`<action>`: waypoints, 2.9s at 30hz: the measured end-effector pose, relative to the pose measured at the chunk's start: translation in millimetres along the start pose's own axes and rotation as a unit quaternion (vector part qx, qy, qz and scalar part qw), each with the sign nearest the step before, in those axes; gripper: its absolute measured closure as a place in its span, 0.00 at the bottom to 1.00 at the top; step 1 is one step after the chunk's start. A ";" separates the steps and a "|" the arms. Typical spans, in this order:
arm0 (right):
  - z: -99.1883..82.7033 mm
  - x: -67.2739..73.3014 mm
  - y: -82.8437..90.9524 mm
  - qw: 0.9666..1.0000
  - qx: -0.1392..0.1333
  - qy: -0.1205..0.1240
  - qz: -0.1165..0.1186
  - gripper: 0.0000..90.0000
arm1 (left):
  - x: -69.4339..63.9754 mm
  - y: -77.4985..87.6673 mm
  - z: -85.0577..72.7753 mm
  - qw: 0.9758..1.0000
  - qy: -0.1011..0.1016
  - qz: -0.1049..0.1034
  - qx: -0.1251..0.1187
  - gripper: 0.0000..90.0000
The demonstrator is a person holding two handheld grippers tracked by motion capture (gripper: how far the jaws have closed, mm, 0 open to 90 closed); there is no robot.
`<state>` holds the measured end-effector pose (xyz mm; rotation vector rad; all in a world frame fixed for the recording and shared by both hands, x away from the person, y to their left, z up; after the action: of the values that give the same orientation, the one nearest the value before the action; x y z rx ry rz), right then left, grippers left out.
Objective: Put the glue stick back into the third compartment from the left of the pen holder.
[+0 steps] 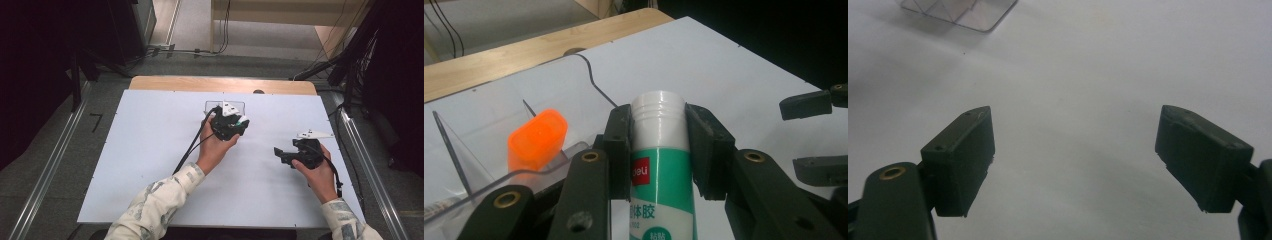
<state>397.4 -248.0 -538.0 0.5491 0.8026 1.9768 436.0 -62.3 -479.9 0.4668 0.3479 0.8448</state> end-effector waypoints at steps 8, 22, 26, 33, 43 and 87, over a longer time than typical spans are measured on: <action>-0.3 0.4 -0.2 1.000 0.002 0.000 0.002 0.16 | 5.2 -6.9 11.7 1.000 0.007 0.011 -0.002 0.73; 0.0 0.4 0.3 1.000 0.001 -0.001 0.004 0.16 | 15.8 -18.8 32.1 0.999 0.025 0.023 -0.008 0.73; 0.4 0.6 0.6 1.000 -0.001 0.000 0.005 0.16 | 18.3 -22.3 40.1 0.999 0.024 0.028 -0.008 0.73; 0.6 0.8 1.3 1.000 -0.002 0.000 0.007 0.16 | 26.2 -28.3 51.8 0.999 0.029 0.040 -0.012 0.73; 0.7 1.2 1.9 1.000 -0.002 -0.003 0.008 0.16 | 31.7 -39.8 54.1 0.998 0.040 0.043 -0.012 0.73; 1.0 0.4 3.7 1.000 -0.003 -0.004 0.014 0.16 | 44.3 -54.3 71.6 0.997 0.059 0.058 -0.006 0.73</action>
<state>395.8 -248.8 -534.6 0.5672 0.7865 1.9998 531.2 -77.2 -452.7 0.4301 0.4267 0.9884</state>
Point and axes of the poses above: each handheld gripper's, and its own axes: y roughly backward along the jaws, z roughly out of its top, x roughly to its left, the point moved 9 cm from there along -y, roughly forward along the jaws, and after that the axes turned 4 degrees about x, right-handed, at the moved point
